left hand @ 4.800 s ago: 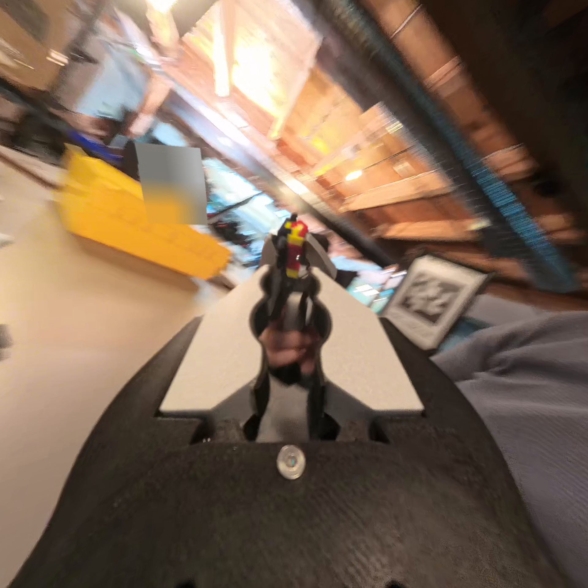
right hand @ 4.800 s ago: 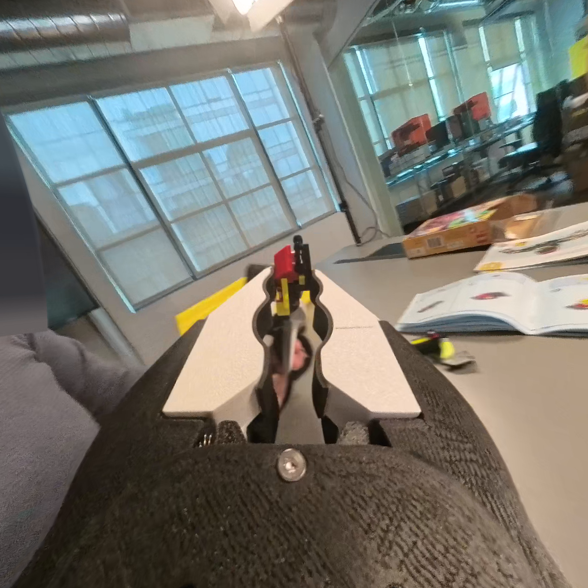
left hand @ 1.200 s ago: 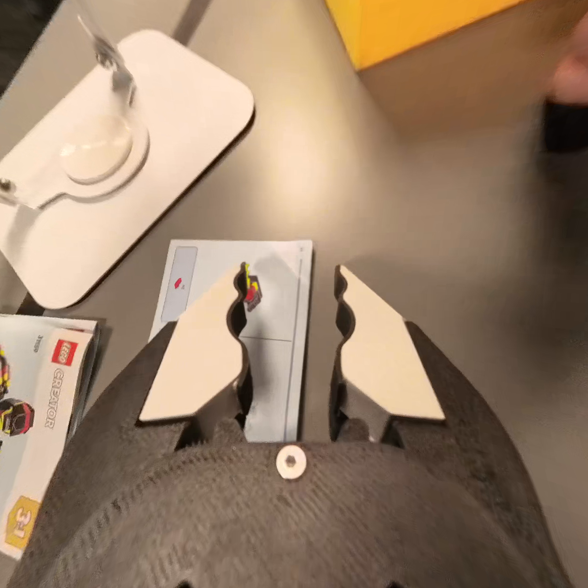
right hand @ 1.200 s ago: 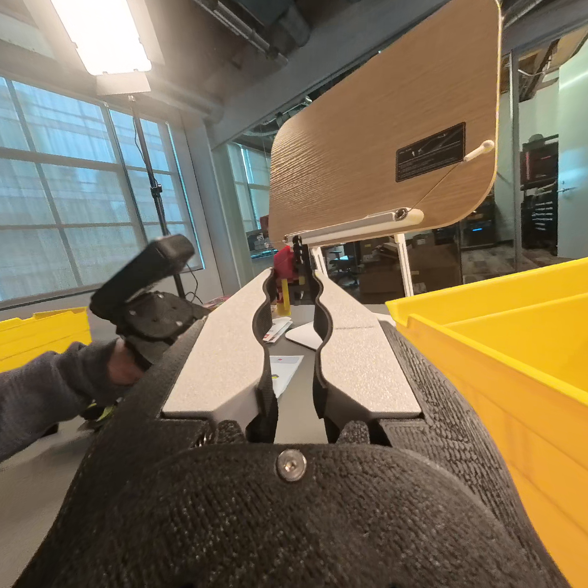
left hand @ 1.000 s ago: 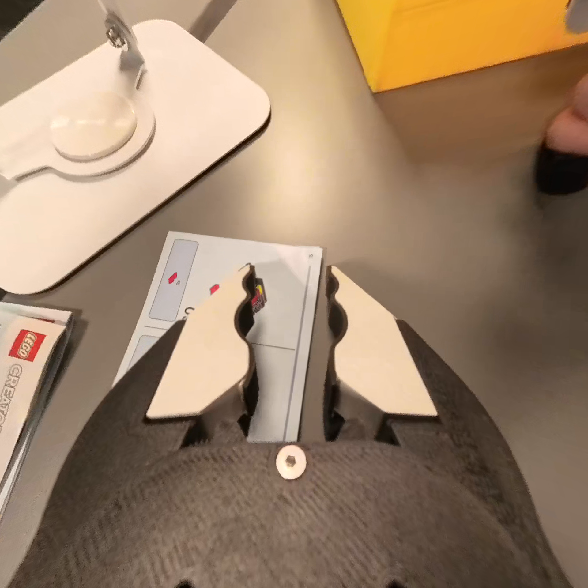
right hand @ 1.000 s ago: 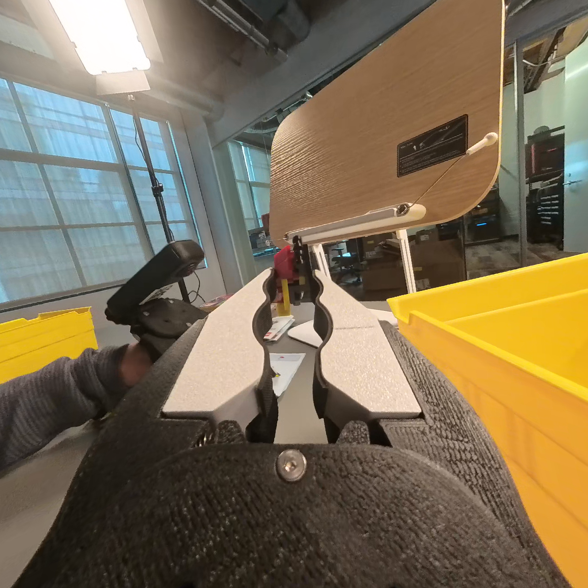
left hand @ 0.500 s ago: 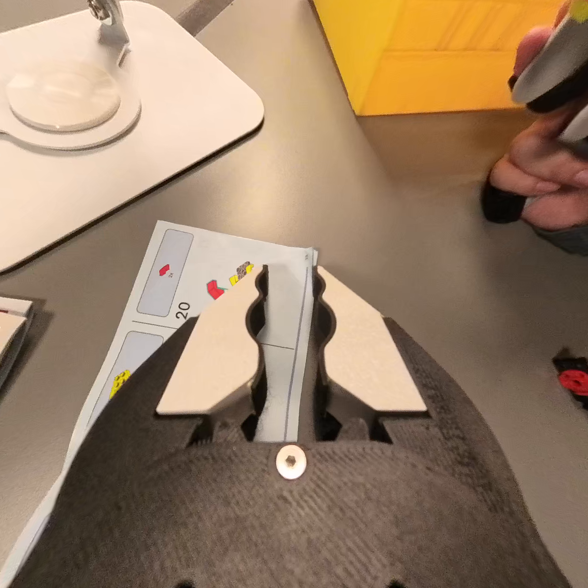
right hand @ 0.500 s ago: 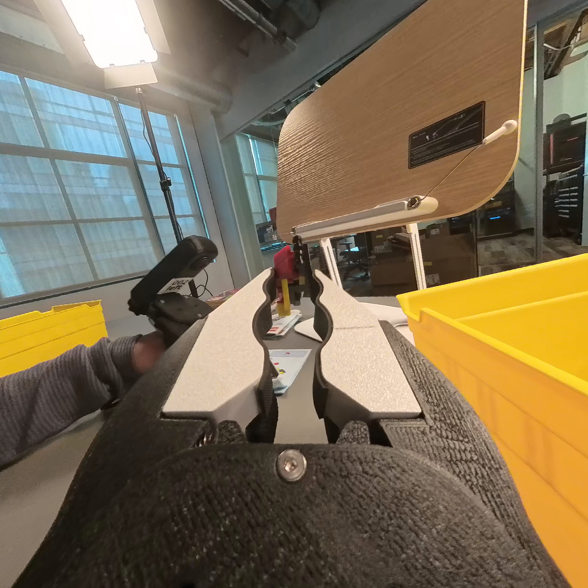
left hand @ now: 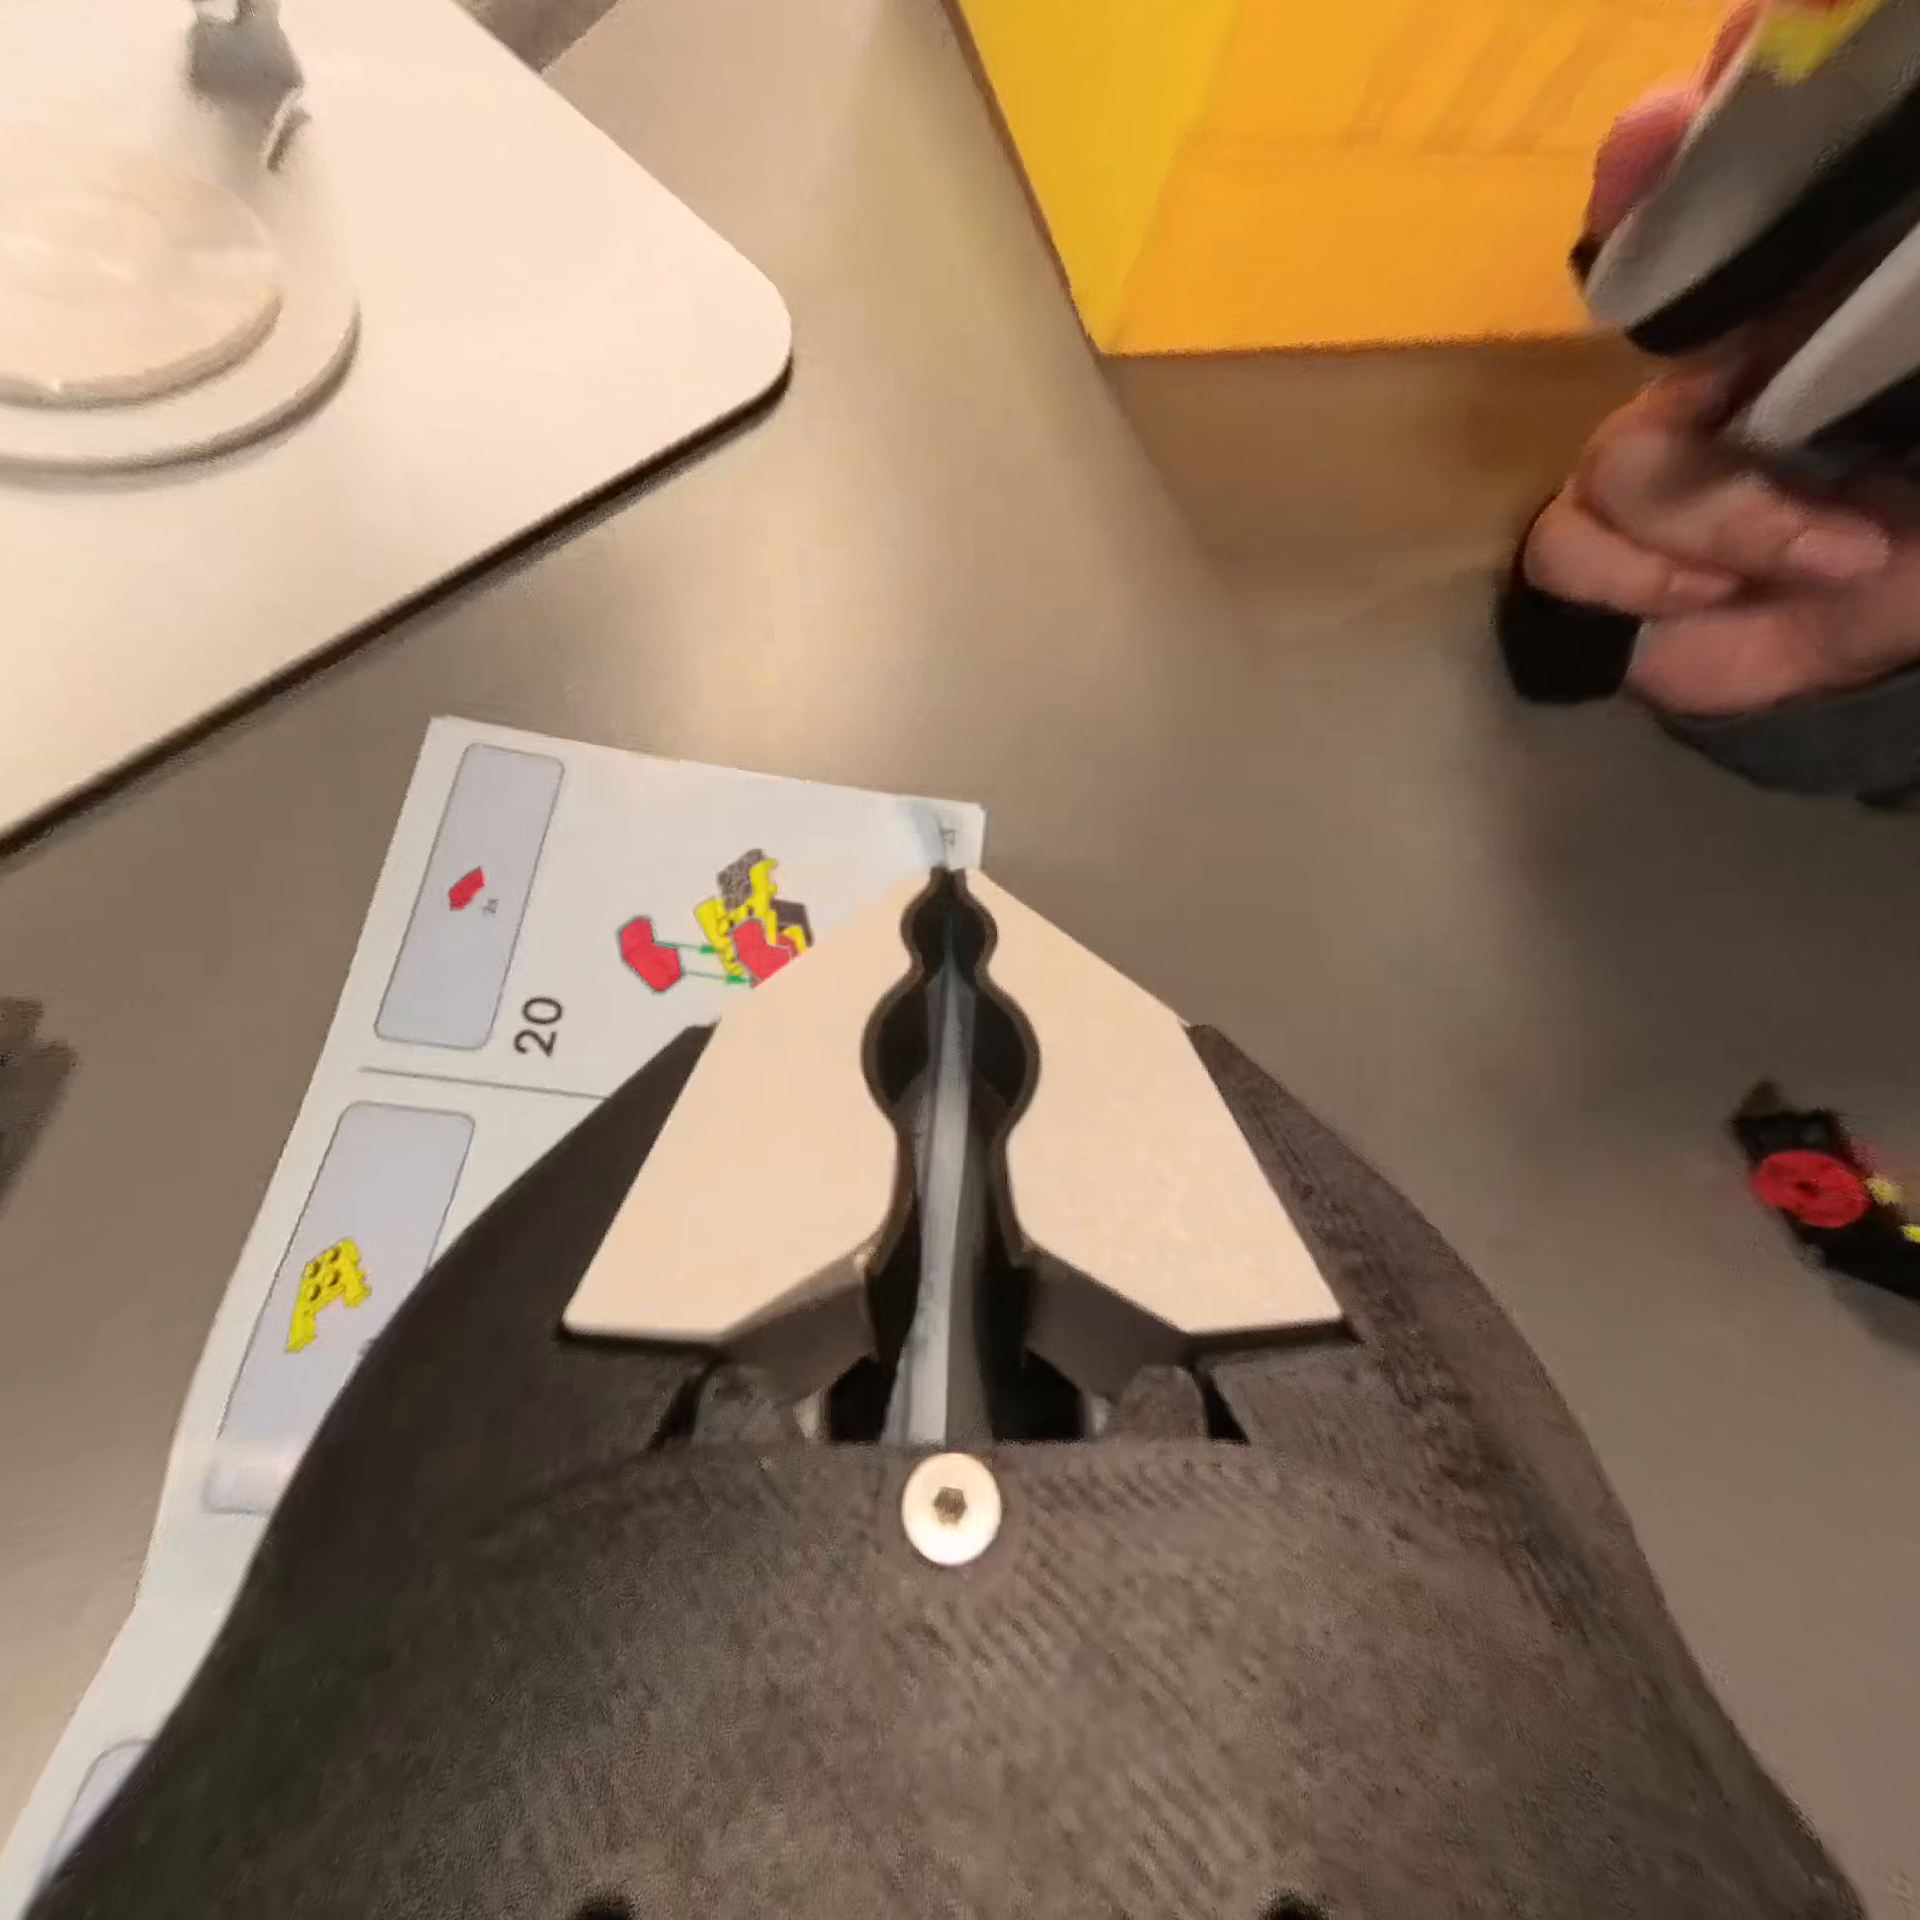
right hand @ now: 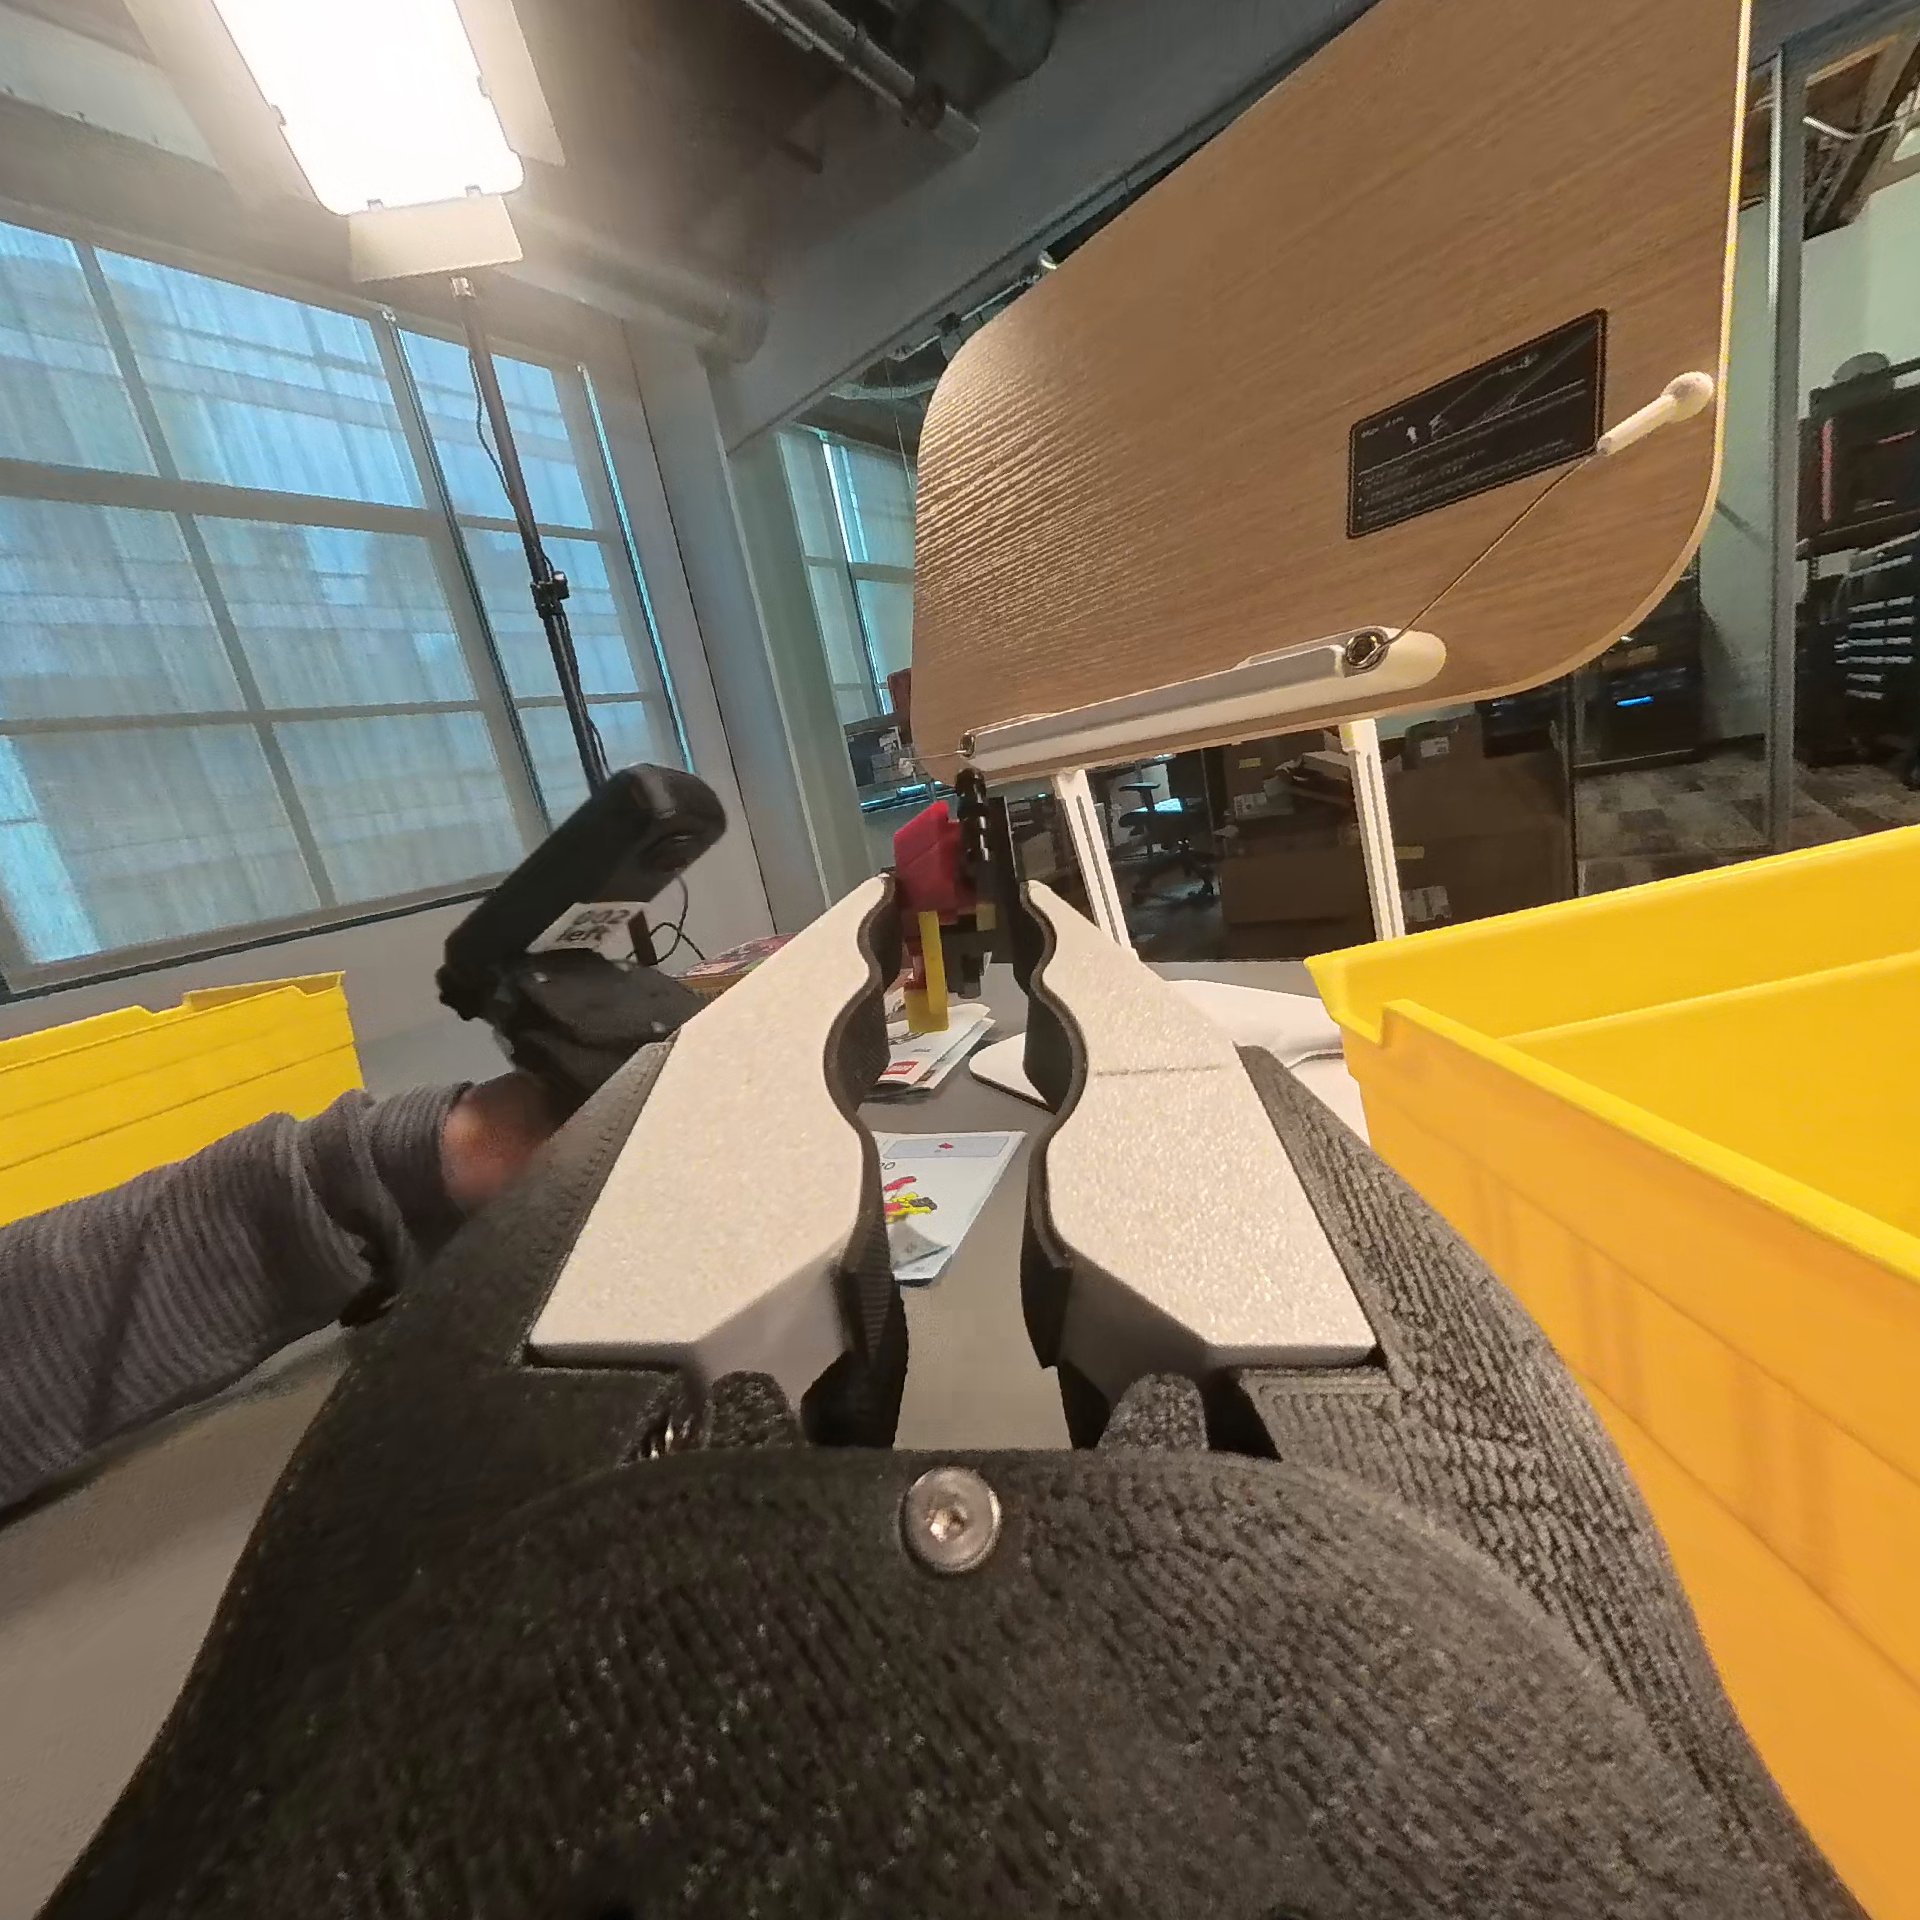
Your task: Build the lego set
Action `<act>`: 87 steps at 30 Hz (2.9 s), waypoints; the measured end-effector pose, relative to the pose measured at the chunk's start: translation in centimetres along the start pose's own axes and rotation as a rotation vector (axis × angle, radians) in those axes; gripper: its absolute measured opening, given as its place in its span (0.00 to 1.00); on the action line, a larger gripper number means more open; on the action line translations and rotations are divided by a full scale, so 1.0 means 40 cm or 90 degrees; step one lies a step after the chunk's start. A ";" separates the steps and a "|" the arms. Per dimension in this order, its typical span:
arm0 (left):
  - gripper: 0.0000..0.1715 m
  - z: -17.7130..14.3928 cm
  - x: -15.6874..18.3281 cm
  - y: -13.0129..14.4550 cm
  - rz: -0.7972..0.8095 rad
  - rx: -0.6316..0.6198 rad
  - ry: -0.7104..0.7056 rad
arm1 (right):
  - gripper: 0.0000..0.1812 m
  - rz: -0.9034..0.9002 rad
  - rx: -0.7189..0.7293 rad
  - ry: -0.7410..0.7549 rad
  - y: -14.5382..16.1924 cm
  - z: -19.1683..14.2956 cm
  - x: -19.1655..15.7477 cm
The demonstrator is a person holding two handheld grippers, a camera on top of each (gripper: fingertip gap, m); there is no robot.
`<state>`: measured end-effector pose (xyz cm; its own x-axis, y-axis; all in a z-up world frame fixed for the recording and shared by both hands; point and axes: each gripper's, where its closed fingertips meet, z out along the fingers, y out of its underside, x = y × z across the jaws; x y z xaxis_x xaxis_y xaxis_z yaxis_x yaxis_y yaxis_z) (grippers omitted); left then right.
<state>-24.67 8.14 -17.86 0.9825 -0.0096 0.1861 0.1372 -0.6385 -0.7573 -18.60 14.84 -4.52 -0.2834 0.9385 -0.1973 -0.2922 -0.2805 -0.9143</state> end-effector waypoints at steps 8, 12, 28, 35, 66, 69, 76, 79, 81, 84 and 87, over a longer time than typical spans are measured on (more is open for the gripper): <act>0.00 -0.107 -0.031 -0.021 0.011 0.097 -0.224 | 0.10 0.011 0.006 0.005 -0.005 -0.005 0.010; 0.00 -0.251 -0.067 -0.012 -0.052 0.199 -0.362 | 0.10 0.009 0.005 0.005 -0.004 -0.004 0.009; 0.00 -0.654 -0.214 0.301 -0.368 0.308 -0.718 | 0.10 0.005 0.004 0.004 -0.003 -0.004 0.008; 0.32 -0.723 -0.181 0.285 -0.228 0.284 -0.838 | 0.10 0.006 0.004 0.006 -0.004 -0.004 0.010; 0.07 -0.263 -0.052 0.194 0.201 -0.052 -0.275 | 0.10 0.014 -0.005 -0.004 0.003 0.001 0.005; 0.00 -0.279 -0.071 0.186 0.207 -0.046 -0.316 | 0.10 0.013 -0.006 -0.005 0.004 0.001 0.004; 0.00 -0.371 -0.133 0.149 0.150 0.021 -0.469 | 0.10 0.014 -0.006 -0.006 0.004 0.001 0.003; 0.00 -0.477 -0.173 0.143 0.064 0.097 -0.620 | 0.10 0.013 -0.006 -0.006 0.004 0.001 0.003; 0.00 -0.564 -0.194 0.158 -0.020 0.153 -0.724 | 0.10 0.012 -0.006 -0.007 0.004 0.001 0.002; 0.00 -0.665 -0.202 0.209 -0.163 0.226 -0.805 | 0.10 0.012 -0.006 -0.007 0.004 0.001 0.002; 0.10 -0.717 -0.205 0.275 -0.284 0.274 -0.824 | 0.10 0.011 -0.006 -0.007 0.004 0.001 0.002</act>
<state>-34.83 -20.88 -9.74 0.2372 0.9697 -0.0586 0.2563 -0.1206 -0.9590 -18.70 14.88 -4.67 -0.2982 0.9312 -0.2095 -0.2788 -0.2949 -0.9139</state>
